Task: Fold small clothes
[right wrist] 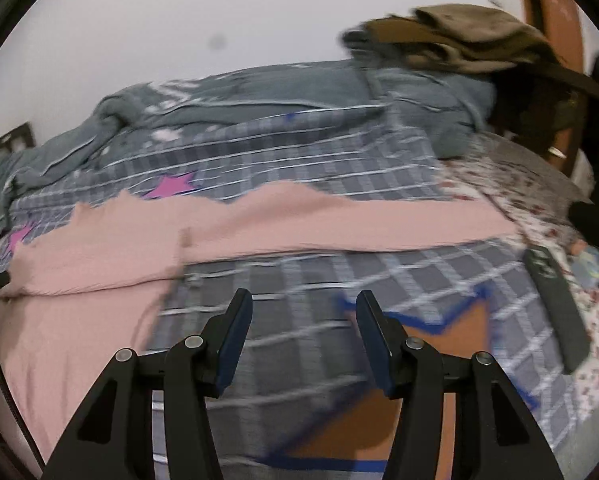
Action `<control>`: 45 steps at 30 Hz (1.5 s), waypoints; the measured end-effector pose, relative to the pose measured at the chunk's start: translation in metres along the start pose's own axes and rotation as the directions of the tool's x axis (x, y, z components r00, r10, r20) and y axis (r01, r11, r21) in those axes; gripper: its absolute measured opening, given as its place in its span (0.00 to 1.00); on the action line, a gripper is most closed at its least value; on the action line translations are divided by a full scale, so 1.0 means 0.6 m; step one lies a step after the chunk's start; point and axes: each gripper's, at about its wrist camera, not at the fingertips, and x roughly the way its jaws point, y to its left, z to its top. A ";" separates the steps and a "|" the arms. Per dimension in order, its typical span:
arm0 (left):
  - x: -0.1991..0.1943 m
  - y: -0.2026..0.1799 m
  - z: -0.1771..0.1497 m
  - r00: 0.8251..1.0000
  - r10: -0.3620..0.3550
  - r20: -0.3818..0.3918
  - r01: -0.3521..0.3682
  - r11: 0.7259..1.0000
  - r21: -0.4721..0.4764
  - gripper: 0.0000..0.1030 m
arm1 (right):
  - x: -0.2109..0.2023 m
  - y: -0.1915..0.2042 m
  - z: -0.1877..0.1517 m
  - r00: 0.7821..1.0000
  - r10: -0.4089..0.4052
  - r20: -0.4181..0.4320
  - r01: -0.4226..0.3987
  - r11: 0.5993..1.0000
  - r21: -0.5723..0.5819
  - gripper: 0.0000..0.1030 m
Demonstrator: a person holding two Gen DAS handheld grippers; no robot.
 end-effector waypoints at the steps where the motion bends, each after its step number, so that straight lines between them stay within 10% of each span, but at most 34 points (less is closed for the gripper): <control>1: 0.000 -0.003 0.001 1.000 0.008 0.005 -0.008 1.000 -0.014 0.75 | -0.002 -0.018 0.001 1.000 -0.010 0.001 0.010 1.000 0.014 0.52; 13: 0.029 -0.091 0.017 0.995 0.079 0.052 -0.079 0.997 -0.001 0.75 | 0.076 -0.207 0.037 0.999 -0.033 -0.014 0.035 0.984 0.174 0.46; 32: 0.058 -0.118 0.040 0.994 0.093 0.062 -0.093 0.996 0.000 0.75 | 0.223 -0.290 0.088 0.990 0.053 -0.133 0.004 0.917 0.399 0.45; 34: 0.054 -0.119 0.039 0.993 0.094 0.072 -0.095 0.995 0.004 0.75 | 0.221 -0.289 0.092 0.992 0.030 -0.126 0.023 0.917 0.399 0.30; 35: 0.052 -0.118 0.039 0.993 0.093 0.076 -0.093 0.996 0.005 0.75 | 0.220 -0.287 0.095 0.993 0.014 -0.121 0.035 0.920 0.390 0.06; 45: 0.012 -0.056 0.042 0.989 0.107 0.105 -0.102 0.993 -0.050 0.75 | 0.130 -0.185 0.163 0.992 -0.108 0.067 0.095 0.979 0.180 0.06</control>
